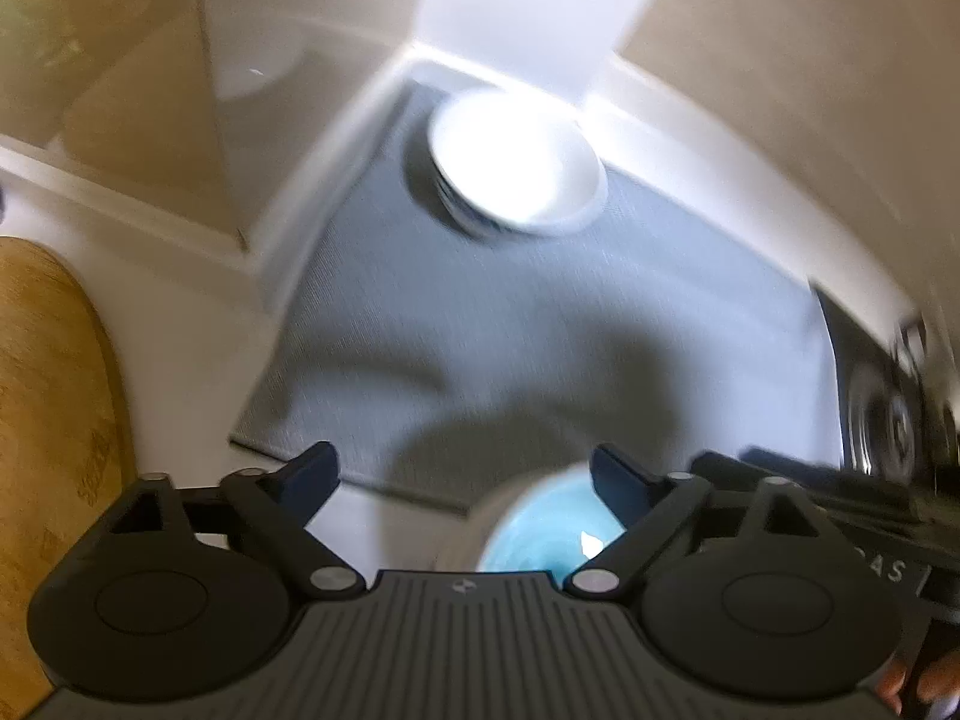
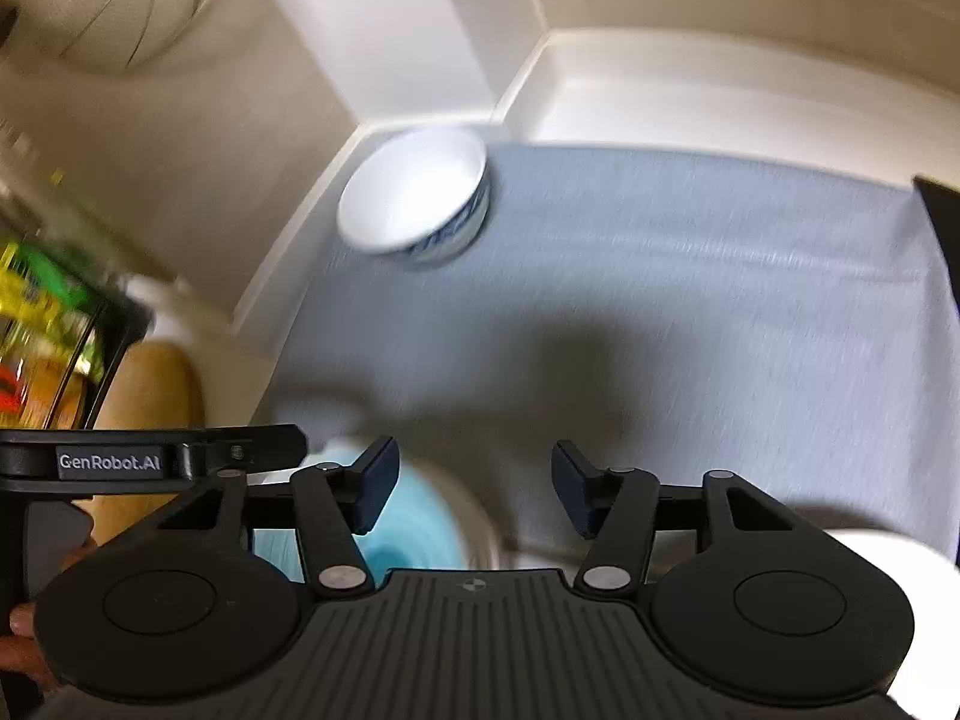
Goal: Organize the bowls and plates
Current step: 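Open both tools to release the teal bowl and withdraw, then move both tools to the blue-patterned white bowl and close on its rim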
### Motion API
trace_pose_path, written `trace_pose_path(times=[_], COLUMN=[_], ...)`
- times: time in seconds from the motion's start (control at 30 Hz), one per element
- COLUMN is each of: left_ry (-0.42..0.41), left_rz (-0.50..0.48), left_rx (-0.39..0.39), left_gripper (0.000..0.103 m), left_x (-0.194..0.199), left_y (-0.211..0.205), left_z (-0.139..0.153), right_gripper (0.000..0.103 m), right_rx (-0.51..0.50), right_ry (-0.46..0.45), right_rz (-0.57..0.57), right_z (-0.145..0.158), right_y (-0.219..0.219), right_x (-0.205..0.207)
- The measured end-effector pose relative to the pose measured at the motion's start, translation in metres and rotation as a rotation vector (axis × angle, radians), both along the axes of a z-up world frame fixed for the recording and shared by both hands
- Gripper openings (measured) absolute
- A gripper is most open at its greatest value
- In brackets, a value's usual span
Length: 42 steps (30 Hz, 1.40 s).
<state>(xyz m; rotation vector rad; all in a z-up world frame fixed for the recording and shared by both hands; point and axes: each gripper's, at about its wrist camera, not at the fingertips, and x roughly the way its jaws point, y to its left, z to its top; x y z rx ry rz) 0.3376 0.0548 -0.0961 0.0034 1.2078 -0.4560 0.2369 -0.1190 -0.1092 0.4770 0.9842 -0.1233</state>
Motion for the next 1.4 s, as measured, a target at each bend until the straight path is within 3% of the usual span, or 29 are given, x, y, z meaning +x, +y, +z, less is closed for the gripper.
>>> trace_pose_path(times=[0.23,0.4,0.93,1.4], left_ry=[-0.060,-0.063,-0.070,-0.046], left_rz=[0.240,0.321,0.372,0.391], left_rx=[-0.011,0.007,0.032,0.066], left_gripper=[0.097,0.097,0.097,0.097], left_x=[0.036,0.054,0.091,0.098], left_y=[-0.005,-0.015,-0.042,-0.046], left_z=[-0.007,-0.019,-0.040,-0.050], right_gripper=[0.061,0.061,0.061,0.061], right_rx=[-0.046,-0.054,-0.063,-0.081], right_ry=[-0.061,-0.063,-0.076,-0.045], right_rz=[-0.039,-0.047,-0.017,0.001], right_z=[0.007,-0.003,-0.033,-0.057], right_y=[-0.016,-0.030,-0.044,-0.047], right_x=[0.041,0.073,0.145,0.172])
